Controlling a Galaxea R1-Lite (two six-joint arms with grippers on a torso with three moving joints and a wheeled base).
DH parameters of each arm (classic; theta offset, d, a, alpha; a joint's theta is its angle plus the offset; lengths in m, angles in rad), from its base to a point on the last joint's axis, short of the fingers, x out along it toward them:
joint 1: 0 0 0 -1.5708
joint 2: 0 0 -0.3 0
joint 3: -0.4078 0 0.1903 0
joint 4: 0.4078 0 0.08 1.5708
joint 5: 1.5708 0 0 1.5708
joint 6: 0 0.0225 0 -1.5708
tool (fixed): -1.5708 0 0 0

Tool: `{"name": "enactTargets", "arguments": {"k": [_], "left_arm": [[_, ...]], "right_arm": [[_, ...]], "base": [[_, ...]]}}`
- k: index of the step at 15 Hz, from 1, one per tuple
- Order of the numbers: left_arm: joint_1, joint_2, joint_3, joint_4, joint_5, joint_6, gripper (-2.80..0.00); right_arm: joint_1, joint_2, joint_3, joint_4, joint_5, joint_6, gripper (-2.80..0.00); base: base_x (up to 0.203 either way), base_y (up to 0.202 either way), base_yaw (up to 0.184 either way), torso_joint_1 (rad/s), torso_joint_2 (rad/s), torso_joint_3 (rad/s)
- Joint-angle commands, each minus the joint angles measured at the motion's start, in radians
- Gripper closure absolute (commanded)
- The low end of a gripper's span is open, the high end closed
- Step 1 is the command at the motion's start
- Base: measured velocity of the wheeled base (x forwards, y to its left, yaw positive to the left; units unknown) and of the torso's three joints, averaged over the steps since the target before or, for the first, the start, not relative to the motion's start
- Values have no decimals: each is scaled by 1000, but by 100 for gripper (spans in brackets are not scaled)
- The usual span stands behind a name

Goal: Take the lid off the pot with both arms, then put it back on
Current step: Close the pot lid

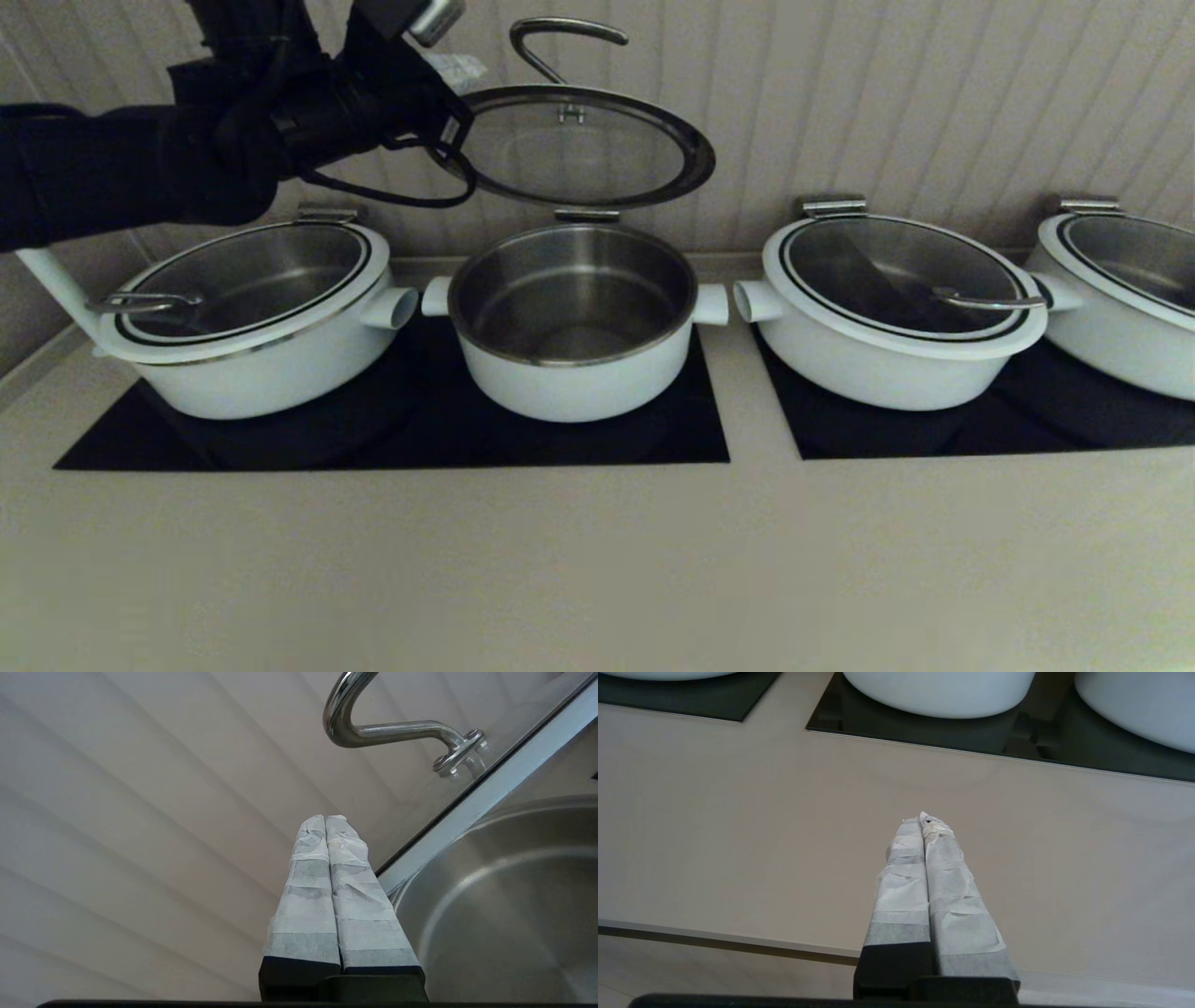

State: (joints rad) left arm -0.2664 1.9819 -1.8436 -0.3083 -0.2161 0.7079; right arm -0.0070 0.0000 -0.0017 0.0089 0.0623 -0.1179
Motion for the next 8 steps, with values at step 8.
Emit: {"name": "enactTargets", "arguments": {"k": [8], "left_arm": [[-1,-80,144,-13,-45,87,0]], "right_arm": [[-1,2,0,0,1,-2,0]], "base": [[0,0,0,0,0,0]]}}
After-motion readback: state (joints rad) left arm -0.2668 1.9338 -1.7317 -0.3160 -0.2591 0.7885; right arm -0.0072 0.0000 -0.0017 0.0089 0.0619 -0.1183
